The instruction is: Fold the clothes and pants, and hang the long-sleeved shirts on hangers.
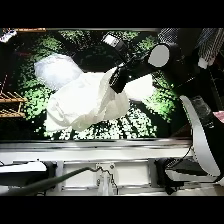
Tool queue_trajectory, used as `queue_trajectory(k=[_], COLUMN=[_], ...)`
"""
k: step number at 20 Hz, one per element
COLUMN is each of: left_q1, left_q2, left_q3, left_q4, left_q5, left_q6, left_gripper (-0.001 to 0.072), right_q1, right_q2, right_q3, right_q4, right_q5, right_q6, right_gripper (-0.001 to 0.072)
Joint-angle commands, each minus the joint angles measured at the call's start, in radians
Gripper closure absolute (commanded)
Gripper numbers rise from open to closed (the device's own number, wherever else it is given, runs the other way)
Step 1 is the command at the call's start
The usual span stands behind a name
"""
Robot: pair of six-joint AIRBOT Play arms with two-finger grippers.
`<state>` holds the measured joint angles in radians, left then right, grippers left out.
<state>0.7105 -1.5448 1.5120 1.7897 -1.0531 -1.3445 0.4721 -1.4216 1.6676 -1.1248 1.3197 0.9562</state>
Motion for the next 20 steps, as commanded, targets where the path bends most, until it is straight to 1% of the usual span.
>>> queue_trajectory(k=[1,5,10,20], left_q1=[0.001,0.002,0.001,-0.025], left_q2=[-0.078,-0.121,-0.122,-0.101], left_q3=[0.021,0.021,0.026,0.027], left_q4=[0.043,0.055,0.081,0.069], left_q5=[0.048,0.075,0.109,0.112], left_q6=[0.026,0.029,0.029,0.026], left_gripper=[0.0445,0.0445,0.0445,0.0445], right_q1=[0.009,0.009,0.009,0.009], right_q2=[-0.001,0.000,0.000,0.000], right_q3=[0.000,0.000,0.000,0.000], right_q4=[0.006,0.024,0.029,0.023], right_q5=[0.008,0.016,0.033,0.027], right_q6=[0.026,0.057,0.074,0.076], right_gripper=[0.0686,0.0685,0.0685,0.0685])
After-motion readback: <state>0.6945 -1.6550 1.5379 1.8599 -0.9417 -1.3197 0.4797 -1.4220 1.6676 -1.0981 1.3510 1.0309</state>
